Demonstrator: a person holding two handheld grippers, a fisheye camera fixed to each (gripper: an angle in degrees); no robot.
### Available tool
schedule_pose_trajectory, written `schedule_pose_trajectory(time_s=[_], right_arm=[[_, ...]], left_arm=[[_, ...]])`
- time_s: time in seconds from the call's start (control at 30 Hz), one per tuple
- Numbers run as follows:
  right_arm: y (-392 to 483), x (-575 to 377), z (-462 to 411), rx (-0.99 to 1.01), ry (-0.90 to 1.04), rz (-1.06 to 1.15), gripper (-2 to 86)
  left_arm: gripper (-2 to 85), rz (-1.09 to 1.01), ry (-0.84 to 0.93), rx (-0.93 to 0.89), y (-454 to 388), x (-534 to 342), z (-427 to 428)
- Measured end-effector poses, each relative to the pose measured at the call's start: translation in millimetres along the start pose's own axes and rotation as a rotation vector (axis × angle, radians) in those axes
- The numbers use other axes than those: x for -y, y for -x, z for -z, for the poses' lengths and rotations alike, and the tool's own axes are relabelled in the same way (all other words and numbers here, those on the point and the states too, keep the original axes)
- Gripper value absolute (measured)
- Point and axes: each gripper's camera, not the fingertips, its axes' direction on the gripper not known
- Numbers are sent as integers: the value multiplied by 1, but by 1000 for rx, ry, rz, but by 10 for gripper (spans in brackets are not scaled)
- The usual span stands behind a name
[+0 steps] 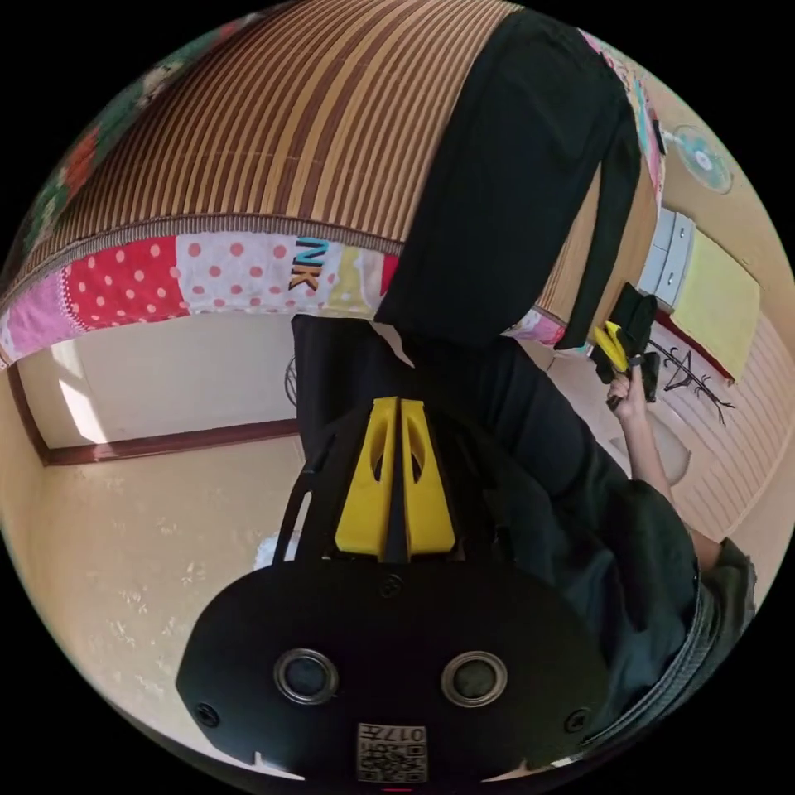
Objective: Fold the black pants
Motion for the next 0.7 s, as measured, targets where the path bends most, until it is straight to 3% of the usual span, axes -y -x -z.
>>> schedule_pose_trajectory(time_s=[0.07,0.13,0.33,0.43,0.53,0.63,0.7], right_arm=[[-32,9,49,-38,-155,-59,106],[-48,19,67,-102,-169,-64,118],[-88,40,34,-235,121,-8,128],[-93,30,35,-329,142,-5,72],[-91,5,48,-151,203,143,47],[-63,-33,81,73,158,287,37],[-27,-58,97,114,156,402,34]], left_arm=[[-9,-41,-49,-99,5,-6,9],[-10,-65,-81,-162,8,-5,16],[-10,-178,-64,-146,-17,26,14],[-7,-317,-99,-245,-47,34,7],[4,-415,-128,-364,-82,37,-7],[44,-458,-116,-353,-133,41,-35],[115,-513,-76,-323,-195,44,-68]])
